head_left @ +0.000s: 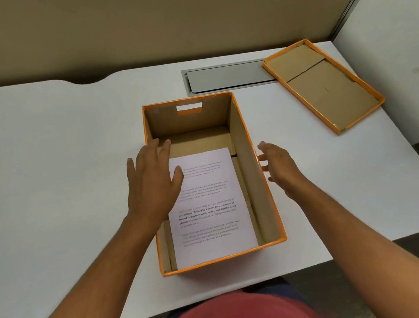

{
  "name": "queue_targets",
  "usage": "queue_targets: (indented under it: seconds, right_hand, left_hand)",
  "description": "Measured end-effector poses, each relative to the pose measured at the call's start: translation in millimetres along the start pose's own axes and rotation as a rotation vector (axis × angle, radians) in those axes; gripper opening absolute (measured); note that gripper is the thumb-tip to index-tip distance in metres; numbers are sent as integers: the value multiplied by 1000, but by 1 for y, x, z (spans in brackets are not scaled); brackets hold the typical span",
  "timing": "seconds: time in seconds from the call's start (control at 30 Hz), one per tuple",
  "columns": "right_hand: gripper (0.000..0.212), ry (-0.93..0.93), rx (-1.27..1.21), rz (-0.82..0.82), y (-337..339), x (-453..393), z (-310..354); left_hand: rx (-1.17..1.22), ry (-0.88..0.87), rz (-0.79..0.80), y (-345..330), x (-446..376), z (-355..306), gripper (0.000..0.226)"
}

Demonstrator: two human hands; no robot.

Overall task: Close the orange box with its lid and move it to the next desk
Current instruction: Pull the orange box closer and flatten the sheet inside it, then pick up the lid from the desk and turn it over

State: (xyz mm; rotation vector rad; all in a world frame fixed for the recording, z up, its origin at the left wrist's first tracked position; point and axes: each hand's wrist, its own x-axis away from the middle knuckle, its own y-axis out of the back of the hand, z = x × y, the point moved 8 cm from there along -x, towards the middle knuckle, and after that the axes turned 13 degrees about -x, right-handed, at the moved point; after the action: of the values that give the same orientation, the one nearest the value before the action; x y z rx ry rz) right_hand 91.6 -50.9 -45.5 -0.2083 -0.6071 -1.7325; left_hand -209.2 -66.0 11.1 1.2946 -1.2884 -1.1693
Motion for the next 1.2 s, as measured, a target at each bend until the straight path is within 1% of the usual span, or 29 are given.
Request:
queue_targets:
  seconds: [0.13,0.33,0.43,0.53,0.6,0.67,0.73,0.83,0.9,1.0,1.1,1.17,1.2]
  right_hand:
    - [47,146,128,-47,58,-35,11]
    - [51,215,430,-113,162,-130,6]
    - [57,220,639,-82,195,-175,-4]
    - [65,214,868,-36,212,-209,-21]
    - [68,209,930,27,214,-218,-34]
    - [74,229,939,73,212,-215,-44]
    - [80,278,940,83,209,-204,-52]
    - [86,355,928,101,199,-170,-64]
    - [86,388,880,124,190,-140,-74]
    - [79,392,841,213,177,-93,-91]
    - [70,379,768,303,173,-72,-102]
    - [53,369,644,302,183,-79,-96]
    - [46,366,585,261,193,-88,-91]
  left_hand:
    - [11,-141,-76,7,-9,-77,61]
    - [90,-311,-19,-11,-27,-216,62]
    - [88,-336,33,-30,-39,-271,67]
    - [55,-364,101,-53,-54,-312,68]
    - [21,-370,139,-68,-62,-330,68]
    - [-10,-378,162,-84,-68,-344,68]
    - [-29,-381,190,-99,-73,-355,68]
    - [-50,-393,227,-121,-78,-366,67]
    - [-64,-409,253,-135,-77,-373,68]
    - [-102,-469,281,-154,-71,-384,71]
    - [-137,-554,331,-174,-59,-394,72]
    - [-160,-582,369,-185,-51,-395,70]
    - [-168,-584,384,-189,-49,-395,70]
